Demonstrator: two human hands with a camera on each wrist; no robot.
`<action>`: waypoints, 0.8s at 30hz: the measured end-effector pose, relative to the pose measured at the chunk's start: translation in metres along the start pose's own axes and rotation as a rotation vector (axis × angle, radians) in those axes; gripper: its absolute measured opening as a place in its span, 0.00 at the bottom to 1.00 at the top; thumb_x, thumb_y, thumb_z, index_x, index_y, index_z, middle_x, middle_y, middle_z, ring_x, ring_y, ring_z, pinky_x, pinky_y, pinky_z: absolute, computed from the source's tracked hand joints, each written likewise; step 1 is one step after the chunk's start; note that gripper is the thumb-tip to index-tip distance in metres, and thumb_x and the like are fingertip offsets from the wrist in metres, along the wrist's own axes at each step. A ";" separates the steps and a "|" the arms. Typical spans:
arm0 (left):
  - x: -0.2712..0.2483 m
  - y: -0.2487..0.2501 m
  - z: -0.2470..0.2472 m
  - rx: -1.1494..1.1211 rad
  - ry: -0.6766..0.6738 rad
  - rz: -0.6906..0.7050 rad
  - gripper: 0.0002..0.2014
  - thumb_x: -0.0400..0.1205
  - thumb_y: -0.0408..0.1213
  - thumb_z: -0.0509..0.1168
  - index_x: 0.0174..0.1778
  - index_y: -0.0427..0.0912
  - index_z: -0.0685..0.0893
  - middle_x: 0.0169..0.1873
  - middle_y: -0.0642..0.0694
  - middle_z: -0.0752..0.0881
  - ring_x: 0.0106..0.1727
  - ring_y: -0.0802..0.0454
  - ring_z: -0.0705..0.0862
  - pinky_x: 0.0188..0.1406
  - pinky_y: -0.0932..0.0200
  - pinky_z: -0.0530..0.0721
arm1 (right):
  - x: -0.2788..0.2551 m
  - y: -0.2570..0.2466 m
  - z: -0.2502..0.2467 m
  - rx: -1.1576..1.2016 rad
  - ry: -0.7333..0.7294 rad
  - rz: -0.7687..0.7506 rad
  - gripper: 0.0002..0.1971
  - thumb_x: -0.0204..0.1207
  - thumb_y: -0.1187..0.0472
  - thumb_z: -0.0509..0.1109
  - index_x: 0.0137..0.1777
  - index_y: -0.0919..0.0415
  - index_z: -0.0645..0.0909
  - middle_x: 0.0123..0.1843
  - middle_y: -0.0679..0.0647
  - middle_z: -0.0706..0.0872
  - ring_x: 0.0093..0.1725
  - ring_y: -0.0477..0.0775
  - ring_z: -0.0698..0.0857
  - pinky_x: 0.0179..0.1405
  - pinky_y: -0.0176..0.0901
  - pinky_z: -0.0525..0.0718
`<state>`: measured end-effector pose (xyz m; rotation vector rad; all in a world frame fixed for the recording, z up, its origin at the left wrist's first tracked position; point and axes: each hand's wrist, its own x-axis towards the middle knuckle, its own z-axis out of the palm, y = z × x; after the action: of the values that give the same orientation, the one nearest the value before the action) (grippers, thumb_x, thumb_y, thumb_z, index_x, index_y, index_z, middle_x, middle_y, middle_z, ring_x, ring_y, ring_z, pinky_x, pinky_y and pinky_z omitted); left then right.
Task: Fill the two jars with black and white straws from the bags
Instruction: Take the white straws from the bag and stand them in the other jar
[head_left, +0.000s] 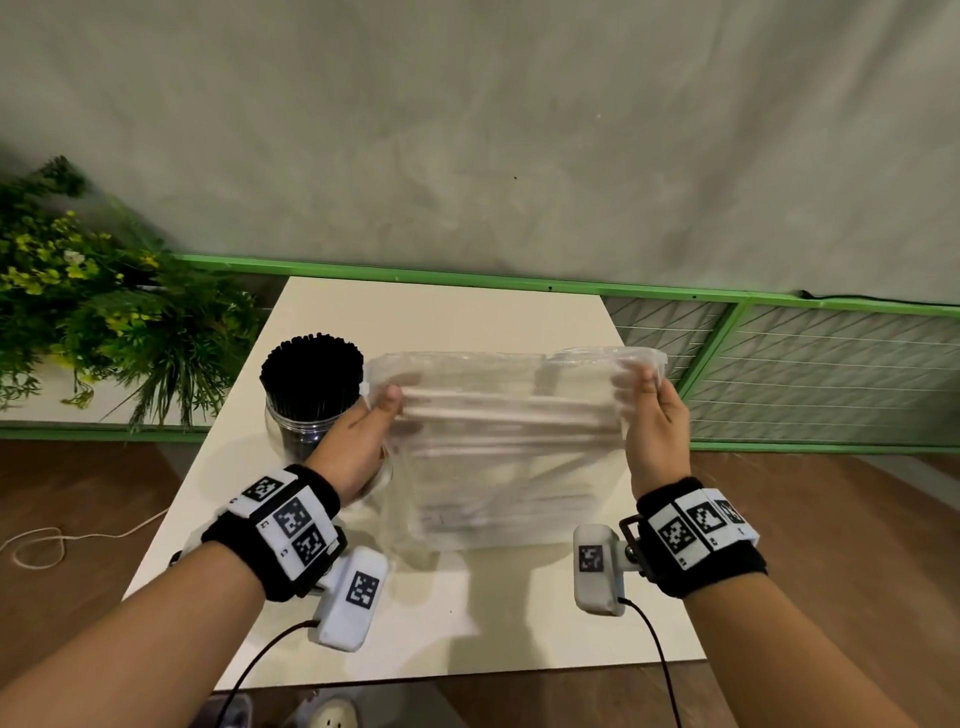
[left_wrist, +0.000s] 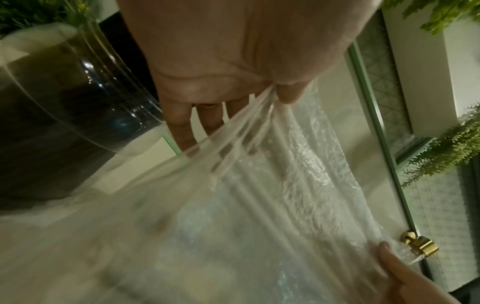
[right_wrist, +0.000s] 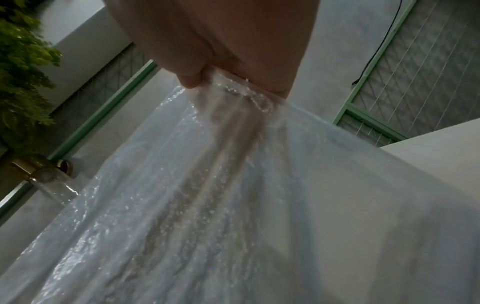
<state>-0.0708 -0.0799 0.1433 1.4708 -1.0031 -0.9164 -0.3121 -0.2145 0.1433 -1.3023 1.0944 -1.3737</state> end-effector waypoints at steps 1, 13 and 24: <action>0.001 0.001 0.000 -0.007 -0.012 0.006 0.16 0.88 0.44 0.47 0.63 0.49 0.79 0.49 0.61 0.81 0.41 0.84 0.80 0.36 0.87 0.72 | 0.002 0.003 -0.001 -0.014 0.010 -0.005 0.14 0.87 0.51 0.56 0.53 0.48 0.83 0.50 0.49 0.87 0.56 0.50 0.84 0.62 0.48 0.80; 0.016 -0.004 -0.012 0.112 0.040 0.007 0.15 0.88 0.42 0.52 0.51 0.49 0.85 0.50 0.50 0.87 0.52 0.53 0.85 0.52 0.66 0.79 | 0.003 0.006 0.000 -0.211 0.050 -0.135 0.13 0.87 0.53 0.57 0.49 0.43 0.84 0.45 0.47 0.80 0.51 0.48 0.79 0.58 0.44 0.75; 0.021 0.004 -0.025 0.130 0.182 0.105 0.06 0.81 0.35 0.66 0.41 0.41 0.87 0.26 0.66 0.86 0.27 0.71 0.80 0.32 0.80 0.72 | 0.013 -0.005 -0.014 -0.413 0.174 -0.326 0.13 0.85 0.58 0.62 0.49 0.65 0.85 0.42 0.52 0.74 0.39 0.41 0.73 0.40 0.31 0.68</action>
<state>-0.0404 -0.0910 0.1499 1.5635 -1.0095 -0.6403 -0.3266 -0.2264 0.1499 -1.7445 1.3808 -1.5747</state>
